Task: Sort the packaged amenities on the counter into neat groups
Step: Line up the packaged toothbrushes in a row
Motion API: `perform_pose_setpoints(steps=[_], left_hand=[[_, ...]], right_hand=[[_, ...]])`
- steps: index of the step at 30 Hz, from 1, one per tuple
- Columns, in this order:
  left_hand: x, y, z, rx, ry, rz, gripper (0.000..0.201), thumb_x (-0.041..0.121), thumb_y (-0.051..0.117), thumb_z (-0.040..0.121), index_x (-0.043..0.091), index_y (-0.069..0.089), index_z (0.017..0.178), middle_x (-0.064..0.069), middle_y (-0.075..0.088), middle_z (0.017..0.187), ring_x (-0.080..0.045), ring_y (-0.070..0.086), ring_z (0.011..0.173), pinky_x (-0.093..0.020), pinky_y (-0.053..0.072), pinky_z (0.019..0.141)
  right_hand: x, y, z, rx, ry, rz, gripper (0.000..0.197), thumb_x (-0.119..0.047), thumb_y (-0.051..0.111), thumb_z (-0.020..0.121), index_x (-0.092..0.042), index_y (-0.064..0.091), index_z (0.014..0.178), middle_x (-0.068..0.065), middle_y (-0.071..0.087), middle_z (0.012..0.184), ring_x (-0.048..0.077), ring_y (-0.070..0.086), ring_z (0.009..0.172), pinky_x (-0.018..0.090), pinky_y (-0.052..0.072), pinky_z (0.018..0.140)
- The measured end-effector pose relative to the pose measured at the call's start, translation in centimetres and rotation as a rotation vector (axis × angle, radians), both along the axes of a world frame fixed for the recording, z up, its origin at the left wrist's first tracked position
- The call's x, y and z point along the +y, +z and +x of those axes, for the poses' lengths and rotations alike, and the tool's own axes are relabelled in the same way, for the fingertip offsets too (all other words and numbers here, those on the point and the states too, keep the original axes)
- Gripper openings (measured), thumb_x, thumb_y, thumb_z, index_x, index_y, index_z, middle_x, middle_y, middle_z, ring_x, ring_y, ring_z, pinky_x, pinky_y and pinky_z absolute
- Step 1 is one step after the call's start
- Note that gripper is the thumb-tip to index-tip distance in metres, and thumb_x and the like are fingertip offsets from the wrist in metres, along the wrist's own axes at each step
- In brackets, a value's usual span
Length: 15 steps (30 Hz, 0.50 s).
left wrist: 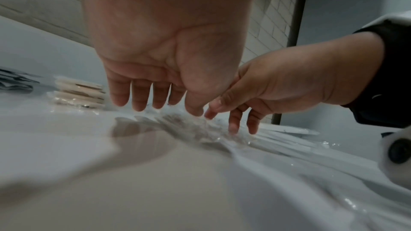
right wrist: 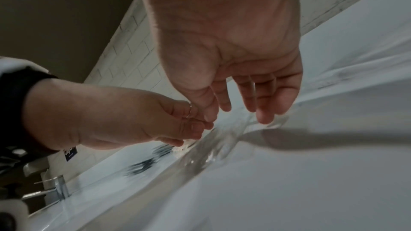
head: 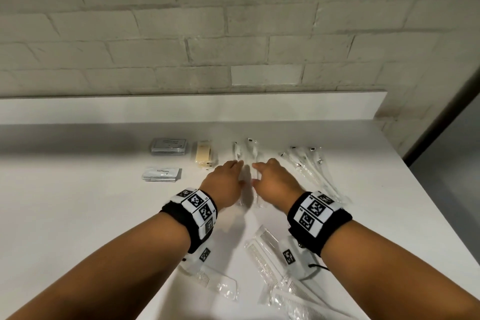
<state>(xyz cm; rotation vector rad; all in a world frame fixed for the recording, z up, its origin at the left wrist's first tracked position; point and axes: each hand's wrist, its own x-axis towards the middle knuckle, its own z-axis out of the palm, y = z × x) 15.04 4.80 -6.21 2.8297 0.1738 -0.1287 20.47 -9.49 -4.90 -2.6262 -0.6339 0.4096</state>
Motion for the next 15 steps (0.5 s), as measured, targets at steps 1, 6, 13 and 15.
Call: perform_pose_setpoints(steps=[1, 6, 13, 15], left_hand=[[-0.3, 0.2, 0.1, -0.031, -0.031, -0.018, 0.059, 0.029, 0.044, 0.096, 0.017, 0.024, 0.151, -0.005, 0.027, 0.157, -0.029, 0.035, 0.139, -0.040, 0.034, 0.110], [-1.2, 0.2, 0.6, 0.083, -0.161, -0.026, 0.061, 0.047, 0.041, 0.094, 0.025, 0.027, 0.150, 0.001, 0.019, 0.160, -0.023, 0.021, 0.146, -0.039, 0.025, 0.117], [-1.9, 0.7, 0.0, 0.115, -0.132, -0.024, 0.057, 0.046, 0.042, 0.095, 0.021, 0.035, 0.146, 0.003, 0.016, 0.160, -0.019, 0.022, 0.146, -0.031, 0.025, 0.115], [-2.0, 1.2, -0.3, 0.118, -0.137, -0.017, 0.061, 0.047, 0.043, 0.095, 0.022, 0.030, 0.149, 0.007, 0.003, 0.162, -0.018, 0.011, 0.148, -0.035, 0.020, 0.118]], right_hand=[[-0.7, 0.3, 0.3, -0.053, -0.027, -0.012, 0.048, -0.033, 0.054, 0.091, -0.024, 0.047, 0.137, 0.010, 0.043, 0.133, 0.031, 0.052, 0.119, 0.040, 0.047, 0.098], [-6.2, 1.1, 3.1, -0.341, -0.213, -0.264, 0.040, -0.022, 0.056, 0.085, -0.017, 0.055, 0.125, 0.014, 0.048, 0.122, 0.034, 0.051, 0.110, 0.039, 0.044, 0.089], [-8.3, -0.1, 4.3, -0.342, -0.191, -0.560, 0.036, -0.032, 0.056, 0.087, -0.021, 0.055, 0.122, 0.006, 0.050, 0.121, 0.025, 0.050, 0.109, 0.037, 0.039, 0.088], [-8.0, 0.1, 4.5, -0.333, -0.196, -0.603, 0.034, -0.024, 0.050, 0.089, -0.020, 0.054, 0.122, 0.005, 0.052, 0.121, 0.024, 0.051, 0.111, 0.037, 0.037, 0.092]])
